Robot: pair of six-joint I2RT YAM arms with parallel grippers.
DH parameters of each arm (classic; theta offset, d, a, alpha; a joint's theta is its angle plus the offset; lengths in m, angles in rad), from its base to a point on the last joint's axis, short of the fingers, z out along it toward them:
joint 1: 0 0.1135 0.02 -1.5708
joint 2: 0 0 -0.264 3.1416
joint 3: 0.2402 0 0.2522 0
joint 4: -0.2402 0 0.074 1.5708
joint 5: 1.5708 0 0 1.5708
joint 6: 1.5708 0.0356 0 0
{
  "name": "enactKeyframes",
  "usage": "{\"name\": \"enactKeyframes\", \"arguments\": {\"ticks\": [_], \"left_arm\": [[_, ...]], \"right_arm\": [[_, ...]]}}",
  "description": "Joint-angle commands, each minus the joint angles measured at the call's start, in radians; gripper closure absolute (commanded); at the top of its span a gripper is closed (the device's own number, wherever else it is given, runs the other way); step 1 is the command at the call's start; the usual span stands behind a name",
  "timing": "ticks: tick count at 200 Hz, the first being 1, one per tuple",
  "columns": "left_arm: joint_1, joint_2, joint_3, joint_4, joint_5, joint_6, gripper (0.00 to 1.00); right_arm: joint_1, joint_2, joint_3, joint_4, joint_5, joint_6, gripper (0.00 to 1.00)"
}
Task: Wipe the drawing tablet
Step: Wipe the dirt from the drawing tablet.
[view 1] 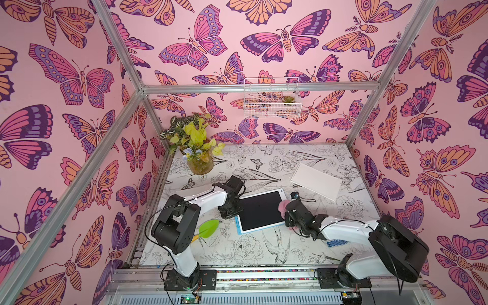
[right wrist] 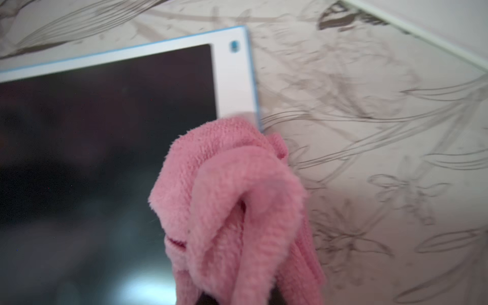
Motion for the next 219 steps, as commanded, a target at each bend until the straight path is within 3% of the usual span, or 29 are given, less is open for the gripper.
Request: {"name": "enactKeyframes", "arguments": {"ticks": [1, 34, 48, 61, 95, 115, 150, 169, 198, 219], "left_arm": [[-0.007, 0.098, -0.068, -0.062, -0.017, -0.008, 0.87], [-0.007, 0.102, -0.065, -0.062, -0.015, -0.009, 0.87], [-0.007, 0.101, -0.065, -0.062, -0.014, -0.009, 0.87], [-0.006, 0.1, -0.068, -0.063, -0.014, -0.009, 0.87], [-0.007, 0.1, -0.074, -0.061, -0.018, -0.003, 0.87], [-0.006, 0.098, -0.073, -0.061, -0.021, -0.002, 0.87], [-0.007, 0.1, -0.07, -0.061, -0.02, 0.0, 0.87], [-0.007, 0.1, -0.073, -0.06, -0.018, -0.002, 0.87], [-0.007, 0.101, -0.078, -0.055, -0.015, 0.002, 0.87], [-0.007, 0.106, -0.077, -0.053, -0.015, 0.011, 0.88]], "right_arm": [[-0.024, -0.019, -0.024, -0.072, -0.048, -0.052, 1.0], [0.183, 0.013, 0.044, -0.033, -0.04, -0.053, 1.0], [0.21, 0.034, 0.058, -0.029, -0.025, -0.027, 1.0], [0.183, 0.024, 0.029, -0.028, 0.019, 0.002, 1.0], [-0.03, -0.078, -0.083, -0.032, -0.023, -0.001, 1.0], [-0.024, -0.115, -0.092, -0.031, -0.084, -0.032, 1.0], [0.144, -0.058, -0.029, 0.003, -0.076, -0.032, 1.0], [0.121, -0.062, -0.028, -0.02, -0.012, -0.015, 1.0], [-0.031, -0.109, -0.076, -0.038, -0.045, -0.037, 1.0], [-0.019, -0.117, -0.077, -0.011, -0.109, -0.092, 1.0]]}}
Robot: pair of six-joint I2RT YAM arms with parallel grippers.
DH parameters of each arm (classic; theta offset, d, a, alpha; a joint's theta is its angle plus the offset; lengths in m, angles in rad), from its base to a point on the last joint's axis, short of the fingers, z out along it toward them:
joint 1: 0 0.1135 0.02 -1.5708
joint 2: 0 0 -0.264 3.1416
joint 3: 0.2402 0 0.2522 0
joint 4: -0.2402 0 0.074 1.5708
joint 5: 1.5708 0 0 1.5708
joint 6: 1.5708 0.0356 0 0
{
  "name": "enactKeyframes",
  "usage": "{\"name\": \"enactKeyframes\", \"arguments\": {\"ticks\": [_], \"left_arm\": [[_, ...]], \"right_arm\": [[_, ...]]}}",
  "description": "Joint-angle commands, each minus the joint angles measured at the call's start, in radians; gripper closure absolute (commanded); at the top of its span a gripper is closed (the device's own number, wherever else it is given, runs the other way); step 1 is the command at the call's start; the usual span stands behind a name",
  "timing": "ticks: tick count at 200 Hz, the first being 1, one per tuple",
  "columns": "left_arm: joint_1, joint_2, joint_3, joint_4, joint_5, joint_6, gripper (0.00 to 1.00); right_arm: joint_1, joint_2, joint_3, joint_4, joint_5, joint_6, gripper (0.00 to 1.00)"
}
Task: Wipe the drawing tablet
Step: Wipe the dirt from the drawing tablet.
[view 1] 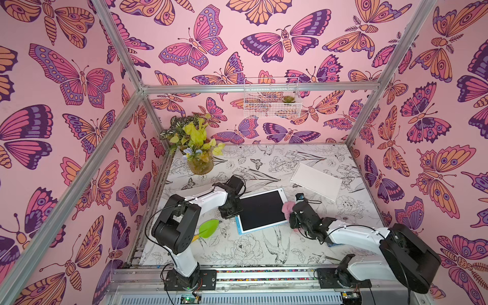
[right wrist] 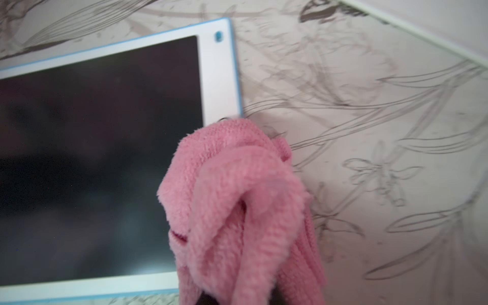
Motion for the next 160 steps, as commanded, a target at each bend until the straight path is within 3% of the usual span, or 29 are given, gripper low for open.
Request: {"name": "enactKeyframes", "arguments": {"ticks": [1, 36, 51, 74, 121, 139, 160], "left_arm": [[-0.006, 0.104, -0.077, -0.055, -0.015, 0.01, 0.88], [-0.006, 0.113, -0.079, -0.045, -0.011, 0.011, 0.88], [-0.007, 0.113, -0.079, -0.044, -0.011, 0.014, 0.88], [-0.009, 0.108, -0.084, -0.044, -0.017, 0.018, 0.88], [-0.009, 0.103, -0.094, -0.045, -0.022, 0.021, 0.88], [-0.009, 0.104, -0.093, -0.045, -0.023, 0.022, 0.88], [-0.009, 0.11, -0.088, -0.045, -0.02, 0.022, 0.88]], "right_arm": [[0.01, -0.017, -0.01, -0.004, -0.058, -0.06, 1.0], [0.305, 0.152, 0.102, 0.093, -0.019, -0.05, 1.0], [0.366, 0.239, 0.151, 0.142, -0.041, -0.032, 1.0], [0.348, 0.28, 0.164, 0.136, 0.007, -0.03, 1.0], [0.057, 0.08, 0.002, 0.101, 0.01, -0.01, 1.0], [0.063, 0.086, 0.002, 0.137, -0.036, -0.059, 1.0], [0.199, 0.186, 0.079, 0.194, -0.026, -0.069, 1.0]]}}
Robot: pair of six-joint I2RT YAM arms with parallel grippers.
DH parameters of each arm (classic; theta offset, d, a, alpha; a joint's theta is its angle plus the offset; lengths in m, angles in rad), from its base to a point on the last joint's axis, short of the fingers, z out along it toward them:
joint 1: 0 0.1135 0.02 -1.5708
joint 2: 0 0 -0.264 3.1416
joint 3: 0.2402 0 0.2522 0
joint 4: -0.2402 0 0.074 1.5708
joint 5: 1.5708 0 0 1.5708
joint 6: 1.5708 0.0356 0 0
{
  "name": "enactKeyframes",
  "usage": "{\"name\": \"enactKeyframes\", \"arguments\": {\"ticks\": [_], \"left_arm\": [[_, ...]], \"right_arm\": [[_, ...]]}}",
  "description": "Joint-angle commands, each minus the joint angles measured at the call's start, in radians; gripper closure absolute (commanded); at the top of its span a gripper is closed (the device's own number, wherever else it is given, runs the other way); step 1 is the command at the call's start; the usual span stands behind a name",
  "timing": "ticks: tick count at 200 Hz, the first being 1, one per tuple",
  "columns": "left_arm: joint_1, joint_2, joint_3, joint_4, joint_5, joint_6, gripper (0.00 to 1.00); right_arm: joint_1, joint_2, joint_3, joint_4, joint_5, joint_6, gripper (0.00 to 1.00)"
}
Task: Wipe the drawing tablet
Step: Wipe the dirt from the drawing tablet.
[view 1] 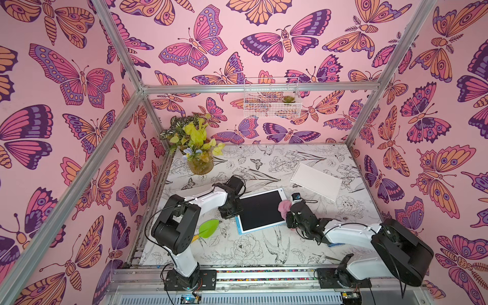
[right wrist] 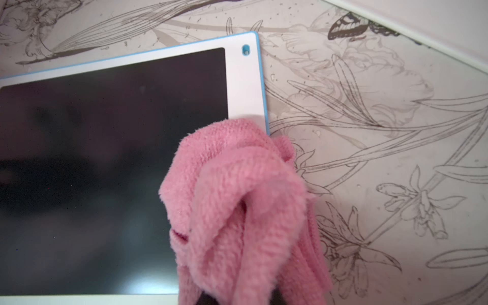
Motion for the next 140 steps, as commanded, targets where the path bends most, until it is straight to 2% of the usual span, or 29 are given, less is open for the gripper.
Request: {"name": "enactKeyframes", "arguments": {"ticks": [1, 23, 44, 64, 83, 95, 113, 140], "left_arm": [[-0.009, 0.109, -0.079, -0.05, -0.02, 0.007, 0.88], [-0.009, 0.11, -0.078, -0.048, -0.015, 0.008, 0.88], [-0.009, 0.108, -0.083, -0.04, -0.012, 0.019, 0.88], [-0.009, 0.109, -0.09, -0.027, -0.009, 0.031, 0.89], [-0.009, 0.114, -0.093, -0.013, 0.0, 0.045, 0.89], [-0.01, 0.114, -0.095, 0.003, 0.011, 0.062, 0.89], [-0.012, 0.104, -0.103, 0.031, 0.015, 0.091, 0.89], [-0.014, 0.113, -0.113, 0.06, 0.02, 0.118, 0.89]], "right_arm": [[0.128, 0.09, 0.076, 0.045, -0.027, -0.035, 1.0], [0.245, 0.246, 0.184, 0.129, -0.048, -0.034, 1.0], [0.252, 0.304, 0.224, 0.15, -0.003, -0.036, 1.0], [0.147, 0.291, 0.178, 0.166, 0.057, -0.045, 1.0], [-0.015, 0.259, 0.114, 0.184, 0.038, -0.021, 1.0], [-0.044, 0.252, 0.113, 0.193, 0.025, -0.06, 1.0], [0.003, 0.289, 0.189, 0.177, -0.053, -0.101, 1.0], [0.161, 0.416, 0.356, 0.149, -0.035, -0.105, 1.0]]}}
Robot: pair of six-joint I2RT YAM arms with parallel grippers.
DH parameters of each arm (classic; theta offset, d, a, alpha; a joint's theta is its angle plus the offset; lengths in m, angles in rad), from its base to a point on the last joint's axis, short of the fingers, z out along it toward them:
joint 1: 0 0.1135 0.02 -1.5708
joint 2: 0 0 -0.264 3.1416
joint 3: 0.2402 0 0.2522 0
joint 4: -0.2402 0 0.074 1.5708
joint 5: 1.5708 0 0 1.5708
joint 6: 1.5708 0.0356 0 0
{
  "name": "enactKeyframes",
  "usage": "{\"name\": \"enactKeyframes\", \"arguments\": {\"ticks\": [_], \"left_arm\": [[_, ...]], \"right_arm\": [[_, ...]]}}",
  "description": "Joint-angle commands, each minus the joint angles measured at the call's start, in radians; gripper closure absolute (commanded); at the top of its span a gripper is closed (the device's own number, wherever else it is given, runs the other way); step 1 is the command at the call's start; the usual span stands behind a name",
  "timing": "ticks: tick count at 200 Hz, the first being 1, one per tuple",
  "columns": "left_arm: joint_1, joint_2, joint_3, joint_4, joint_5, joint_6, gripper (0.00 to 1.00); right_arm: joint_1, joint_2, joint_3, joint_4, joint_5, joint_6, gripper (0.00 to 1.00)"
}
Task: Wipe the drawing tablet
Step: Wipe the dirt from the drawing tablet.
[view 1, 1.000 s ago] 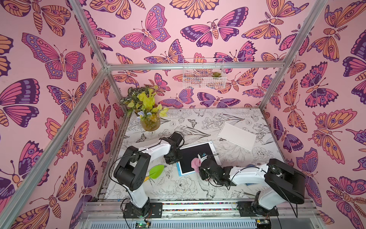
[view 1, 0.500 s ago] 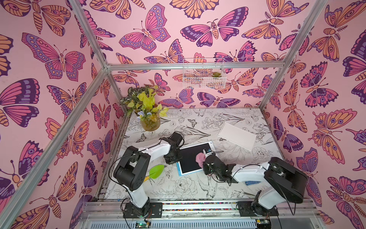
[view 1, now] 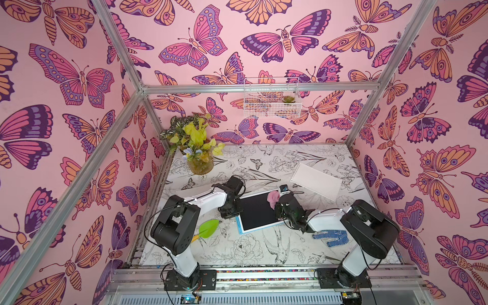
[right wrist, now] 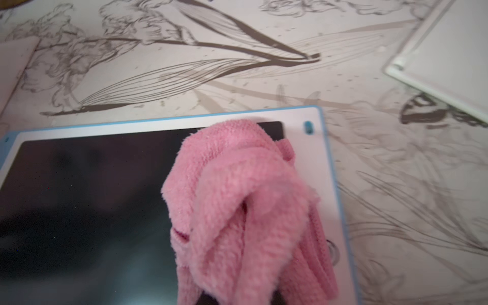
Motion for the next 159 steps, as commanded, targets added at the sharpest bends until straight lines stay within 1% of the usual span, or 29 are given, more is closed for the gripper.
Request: {"name": "enactKeyframes", "arguments": {"ticks": [1, 16, 26, 54, 66, 78, 86, 106, 120, 136, 159], "left_arm": [[-0.014, 0.123, -0.094, 0.024, 0.009, 0.052, 0.89], [-0.014, 0.135, -0.095, 0.031, 0.02, 0.057, 0.89], [-0.014, 0.141, -0.099, 0.038, 0.026, 0.057, 0.89], [-0.014, 0.14, -0.11, 0.063, 0.035, 0.069, 0.9], [-0.013, 0.14, -0.113, 0.071, 0.039, 0.078, 0.9], [-0.013, 0.143, -0.117, 0.079, 0.046, 0.086, 0.9], [-0.014, 0.147, -0.119, 0.084, 0.05, 0.088, 0.9], [-0.014, 0.155, -0.119, 0.088, 0.055, 0.09, 0.9], [-0.012, 0.158, -0.116, 0.086, 0.056, 0.093, 0.9], [-0.01, 0.155, -0.116, 0.086, 0.057, 0.093, 0.9], [-0.009, 0.149, -0.112, 0.086, 0.065, 0.094, 0.9]], "right_arm": [[0.129, 0.102, 0.132, -0.044, -0.04, -0.028, 1.0], [0.133, 0.144, 0.177, -0.062, 0.002, 0.005, 1.0], [0.104, 0.144, 0.177, -0.071, 0.029, 0.004, 1.0], [-0.09, 0.086, 0.084, -0.059, 0.009, 0.006, 1.0], [-0.13, 0.067, 0.065, -0.051, 0.002, -0.029, 1.0], [-0.124, 0.069, 0.084, -0.055, -0.04, -0.069, 1.0], [-0.097, 0.084, 0.109, -0.051, -0.069, -0.072, 1.0], [0.023, 0.152, 0.214, -0.067, -0.057, -0.074, 1.0], [0.058, 0.191, 0.271, -0.08, -0.037, -0.052, 1.0], [0.033, 0.194, 0.284, -0.102, 0.026, -0.028, 1.0], [-0.084, 0.164, 0.248, -0.101, -0.001, -0.032, 1.0]]}}
